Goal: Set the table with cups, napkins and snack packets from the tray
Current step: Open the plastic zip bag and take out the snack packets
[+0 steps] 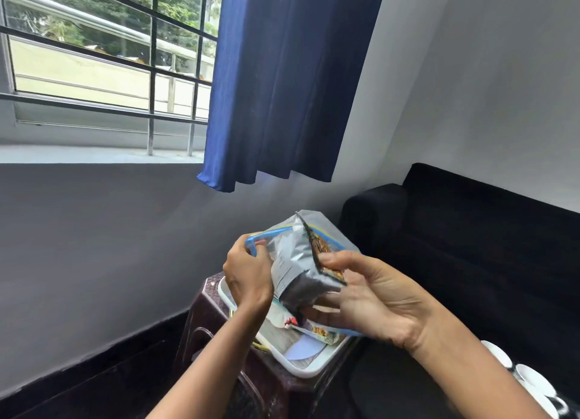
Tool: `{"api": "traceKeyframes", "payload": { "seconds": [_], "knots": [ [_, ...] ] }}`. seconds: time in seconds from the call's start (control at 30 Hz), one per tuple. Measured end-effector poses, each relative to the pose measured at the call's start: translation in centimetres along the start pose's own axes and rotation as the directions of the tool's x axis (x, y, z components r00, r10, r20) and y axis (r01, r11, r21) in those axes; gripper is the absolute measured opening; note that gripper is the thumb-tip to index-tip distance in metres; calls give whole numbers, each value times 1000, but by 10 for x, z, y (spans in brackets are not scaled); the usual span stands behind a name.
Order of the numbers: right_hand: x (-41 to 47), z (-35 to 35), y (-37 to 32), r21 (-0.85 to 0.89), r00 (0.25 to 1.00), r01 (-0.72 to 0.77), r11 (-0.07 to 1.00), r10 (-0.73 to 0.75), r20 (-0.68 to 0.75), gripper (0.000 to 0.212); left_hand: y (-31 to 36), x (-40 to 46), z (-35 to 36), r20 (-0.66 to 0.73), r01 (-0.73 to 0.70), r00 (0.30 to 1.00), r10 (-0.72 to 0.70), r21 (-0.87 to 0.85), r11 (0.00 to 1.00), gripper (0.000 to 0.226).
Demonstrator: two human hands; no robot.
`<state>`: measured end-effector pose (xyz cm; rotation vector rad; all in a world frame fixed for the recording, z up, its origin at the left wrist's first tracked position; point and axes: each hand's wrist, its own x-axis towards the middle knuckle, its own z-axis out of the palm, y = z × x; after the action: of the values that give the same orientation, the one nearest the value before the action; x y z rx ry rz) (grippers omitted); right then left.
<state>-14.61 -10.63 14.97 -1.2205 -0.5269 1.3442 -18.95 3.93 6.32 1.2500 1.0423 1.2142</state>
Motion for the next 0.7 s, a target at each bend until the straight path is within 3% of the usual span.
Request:
{"api": "traceKeyframes", "payload": {
  "seconds": [0.13,0.27,0.43,0.6,0.7],
  "knots": [
    [-19,-6,11,-183,987,113,977,-89,137,60,2,5,-1,-28,41,999,-43,-94,995,20],
    [-37,-20,14,-490,979,186,852,-120,163,74,2,21,-2,-50,166,978,-202,-400,901,28],
    [-32,-52,26,-889,995,79,452,-96,40,79,2,38,-11,-89,265,910,-406,-627,733,27],
    [13,-68,33,-1000,991,6,29,-132,2,86,7,43,-12,-34,263,914,-405,-711,652,22],
    [43,-64,30,-987,992,31,-155,-114,49,87,7,43,-12,-37,254,915,-403,-721,645,24]
  ]
}}
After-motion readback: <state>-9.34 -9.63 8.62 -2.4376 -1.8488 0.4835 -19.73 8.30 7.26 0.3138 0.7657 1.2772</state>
